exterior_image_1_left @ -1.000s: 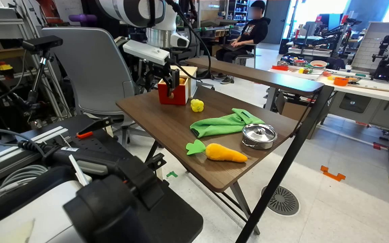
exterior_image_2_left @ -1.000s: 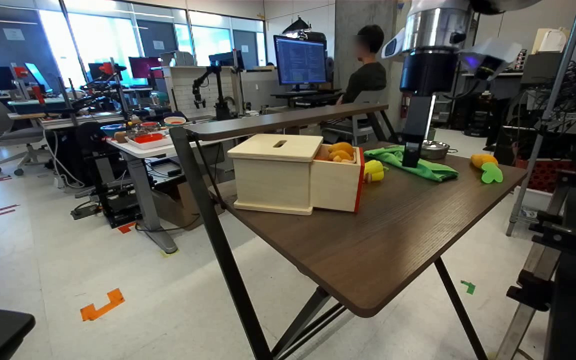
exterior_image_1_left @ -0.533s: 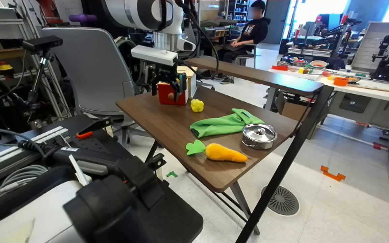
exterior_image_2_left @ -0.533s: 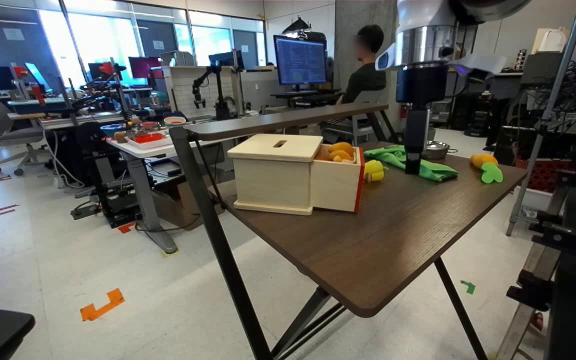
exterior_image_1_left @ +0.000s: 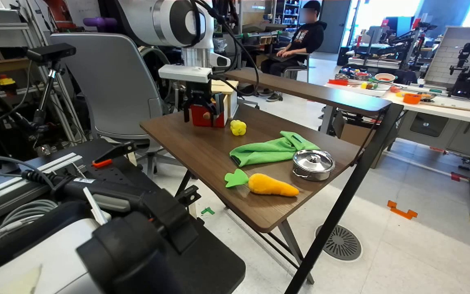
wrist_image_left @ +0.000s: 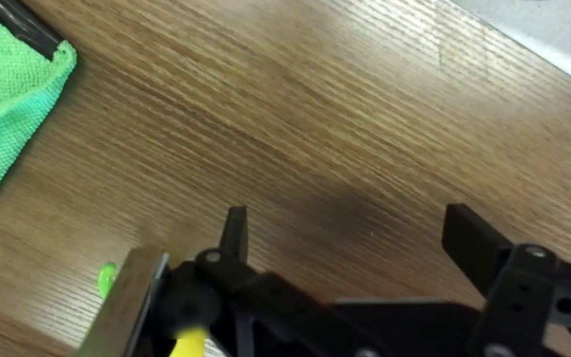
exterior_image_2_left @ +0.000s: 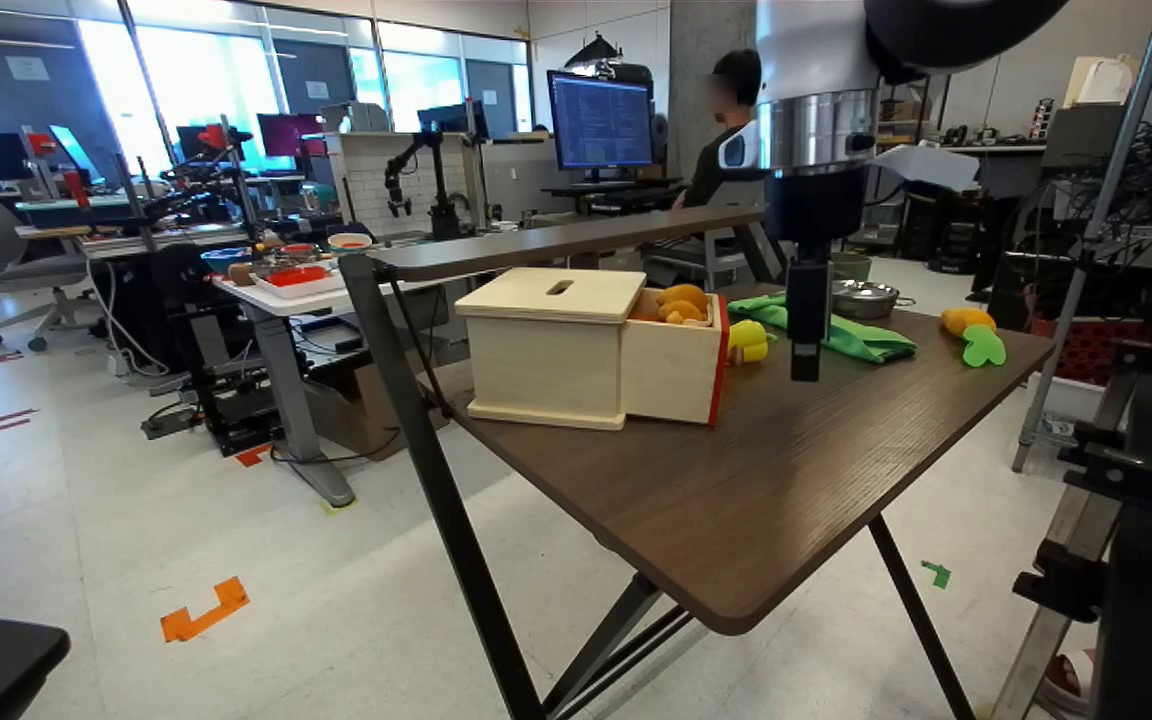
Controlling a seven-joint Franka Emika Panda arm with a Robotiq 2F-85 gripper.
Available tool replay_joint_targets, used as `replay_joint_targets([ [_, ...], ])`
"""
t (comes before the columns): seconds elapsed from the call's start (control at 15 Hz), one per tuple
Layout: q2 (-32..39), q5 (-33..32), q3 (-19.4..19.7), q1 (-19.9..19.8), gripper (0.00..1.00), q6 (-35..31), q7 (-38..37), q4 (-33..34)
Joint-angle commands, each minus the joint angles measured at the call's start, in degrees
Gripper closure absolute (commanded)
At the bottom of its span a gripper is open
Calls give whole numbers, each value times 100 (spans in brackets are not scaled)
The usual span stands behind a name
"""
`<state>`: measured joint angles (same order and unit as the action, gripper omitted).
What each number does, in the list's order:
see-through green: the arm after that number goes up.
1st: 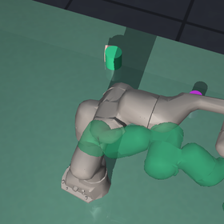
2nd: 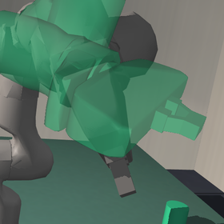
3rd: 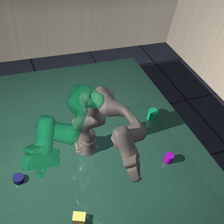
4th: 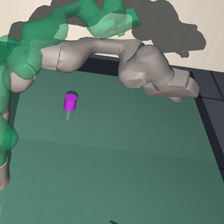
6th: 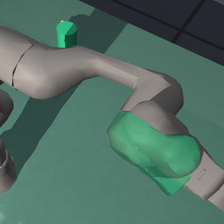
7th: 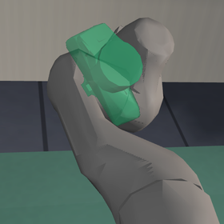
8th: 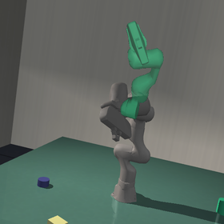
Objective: Close the drawer
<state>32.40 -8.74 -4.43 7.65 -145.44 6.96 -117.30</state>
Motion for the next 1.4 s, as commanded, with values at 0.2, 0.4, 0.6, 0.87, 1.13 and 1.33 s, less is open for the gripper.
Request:
replay_joint_targets([
  [0.2, 153, -500, 227, 327, 0, -172, -324, 320],
  [0.4, 314, -518, 218, 325, 0, -184, -317, 525],
  [0.6, 535, -473, 216, 295, 0, -260, -298, 727],
  [0.87, 719, -197, 64, 152, 0, -663, -261, 916],
  [1.13, 723, 21, -72, 56, 0, -1263, -237, 850],
  [1.33, 720, 102, -60, 68, 0, -1467, -256, 821],
])
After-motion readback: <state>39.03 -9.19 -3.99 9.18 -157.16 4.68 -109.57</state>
